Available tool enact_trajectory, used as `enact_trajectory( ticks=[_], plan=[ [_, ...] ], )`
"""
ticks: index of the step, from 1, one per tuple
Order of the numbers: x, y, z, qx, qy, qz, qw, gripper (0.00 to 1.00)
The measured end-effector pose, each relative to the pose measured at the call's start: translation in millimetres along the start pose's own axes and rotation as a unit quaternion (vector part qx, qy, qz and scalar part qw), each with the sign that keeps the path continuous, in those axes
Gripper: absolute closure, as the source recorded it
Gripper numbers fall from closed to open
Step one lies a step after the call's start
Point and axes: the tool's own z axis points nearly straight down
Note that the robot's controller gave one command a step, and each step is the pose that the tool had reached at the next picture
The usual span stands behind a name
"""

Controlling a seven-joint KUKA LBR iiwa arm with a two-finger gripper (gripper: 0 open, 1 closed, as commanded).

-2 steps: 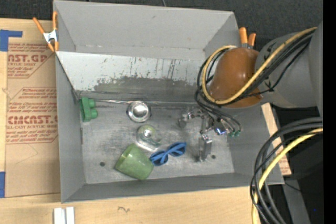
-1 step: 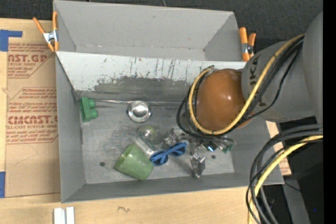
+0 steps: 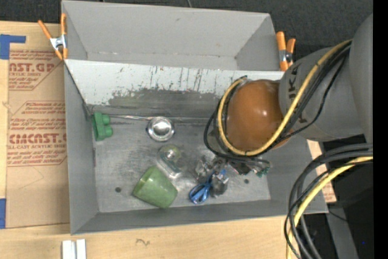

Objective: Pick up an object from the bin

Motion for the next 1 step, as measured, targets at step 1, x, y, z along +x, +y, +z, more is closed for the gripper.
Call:
enact_trajectory(
  ticks=[1],
  plan=[
    [-15.7,-1.1,-142.9,0.001,-0.0005,0.028,0.9996,1.0]
  ],
)
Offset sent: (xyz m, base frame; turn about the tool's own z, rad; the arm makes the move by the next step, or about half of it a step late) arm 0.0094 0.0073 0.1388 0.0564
